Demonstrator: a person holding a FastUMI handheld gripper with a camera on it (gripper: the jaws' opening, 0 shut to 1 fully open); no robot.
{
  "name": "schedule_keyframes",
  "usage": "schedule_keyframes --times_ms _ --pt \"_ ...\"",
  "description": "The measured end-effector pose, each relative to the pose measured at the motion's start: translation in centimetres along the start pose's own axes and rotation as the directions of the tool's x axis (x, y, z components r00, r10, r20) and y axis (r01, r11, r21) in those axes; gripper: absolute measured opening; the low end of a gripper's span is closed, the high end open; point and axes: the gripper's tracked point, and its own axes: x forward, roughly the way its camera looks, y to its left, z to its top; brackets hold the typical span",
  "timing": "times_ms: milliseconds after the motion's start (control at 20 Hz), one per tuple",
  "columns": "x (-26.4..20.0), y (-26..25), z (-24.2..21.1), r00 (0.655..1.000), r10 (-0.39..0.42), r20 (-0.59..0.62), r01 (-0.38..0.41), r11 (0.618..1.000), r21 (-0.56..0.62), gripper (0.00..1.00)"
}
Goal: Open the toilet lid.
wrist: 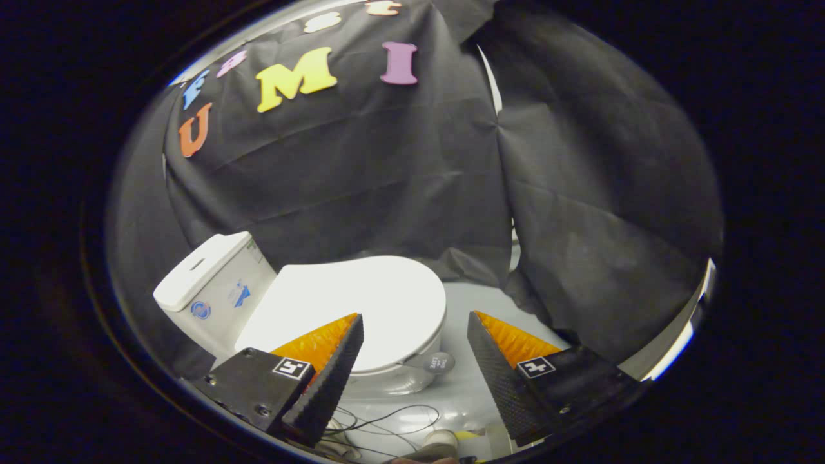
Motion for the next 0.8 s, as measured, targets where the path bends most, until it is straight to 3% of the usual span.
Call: schedule_keyframes --times_ms 100,350,550,650,800 --pt "1.5 -1.3 -1.6 0.996 -0.009 -0.084 0.015 0.997 0.073 1.0" --pt "4.4 -2.4 -5.0 0.972 0.06 -0.227 -0.007 0.973 0.229 1.0" --pt "6.0 -2.9 -6.8 0.95 0.096 -0.296 -0.012 0.961 0.276 0.99" --pt "6.9 -3.6 -8.7 0.928 0.081 -0.364 0.038 0.95 0.31 0.99" --pt "8.1 -3.6 -10.0 0.912 0.107 -0.397 0.04 0.938 0.345 0.99"
